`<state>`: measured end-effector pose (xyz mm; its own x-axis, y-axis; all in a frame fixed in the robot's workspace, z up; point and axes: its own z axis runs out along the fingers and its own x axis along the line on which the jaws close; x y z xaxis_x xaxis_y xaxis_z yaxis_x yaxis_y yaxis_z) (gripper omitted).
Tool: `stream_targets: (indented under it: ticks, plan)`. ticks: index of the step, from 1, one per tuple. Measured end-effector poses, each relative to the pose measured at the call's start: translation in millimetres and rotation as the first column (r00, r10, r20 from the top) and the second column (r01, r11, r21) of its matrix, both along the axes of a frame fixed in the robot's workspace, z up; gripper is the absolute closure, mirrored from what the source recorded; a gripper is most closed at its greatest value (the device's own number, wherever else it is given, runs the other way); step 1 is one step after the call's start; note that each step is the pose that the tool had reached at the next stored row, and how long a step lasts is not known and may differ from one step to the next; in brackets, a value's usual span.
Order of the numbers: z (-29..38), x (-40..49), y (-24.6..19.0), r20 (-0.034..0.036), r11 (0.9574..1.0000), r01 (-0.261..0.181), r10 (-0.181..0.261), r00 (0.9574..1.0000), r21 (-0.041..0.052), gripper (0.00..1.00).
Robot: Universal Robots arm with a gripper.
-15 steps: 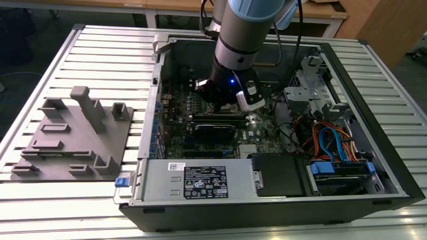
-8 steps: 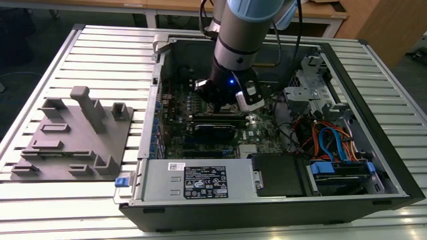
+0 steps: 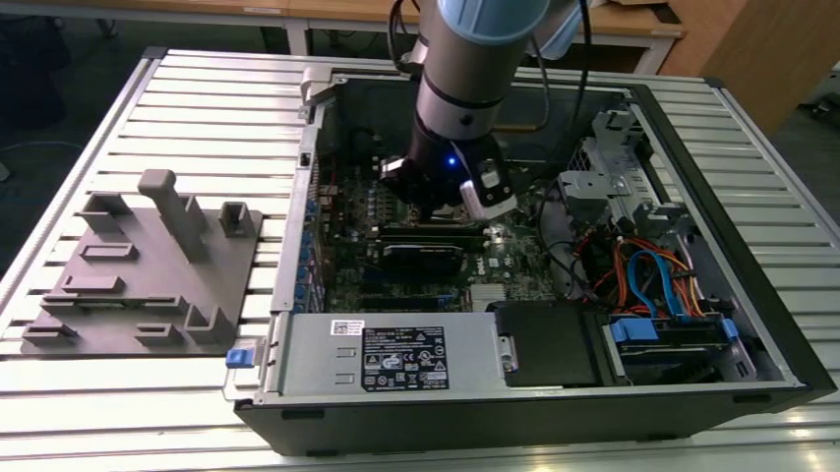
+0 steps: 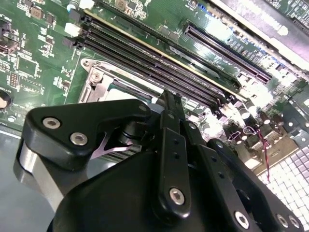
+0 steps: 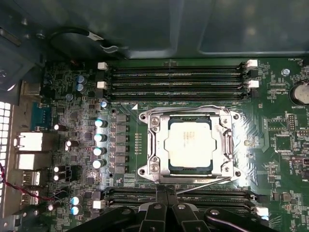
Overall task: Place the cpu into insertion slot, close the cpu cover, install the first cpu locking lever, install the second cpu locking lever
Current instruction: 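Install the second cpu locking lever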
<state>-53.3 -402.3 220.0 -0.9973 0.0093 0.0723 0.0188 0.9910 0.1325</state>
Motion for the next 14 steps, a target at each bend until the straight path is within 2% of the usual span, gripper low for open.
stream_targets:
  ticks: [8, 14]
  plan:
    - [-8.1, -1.9, -0.2, 0.0009, 1.0, 0.0, 0.0, 1.0, 0.0004, 0.9]
    - [-9.5, -6.6, -0.1, 0.014, 1.0, 0.0, 0.0, 0.9999, 0.0023, 0.9]
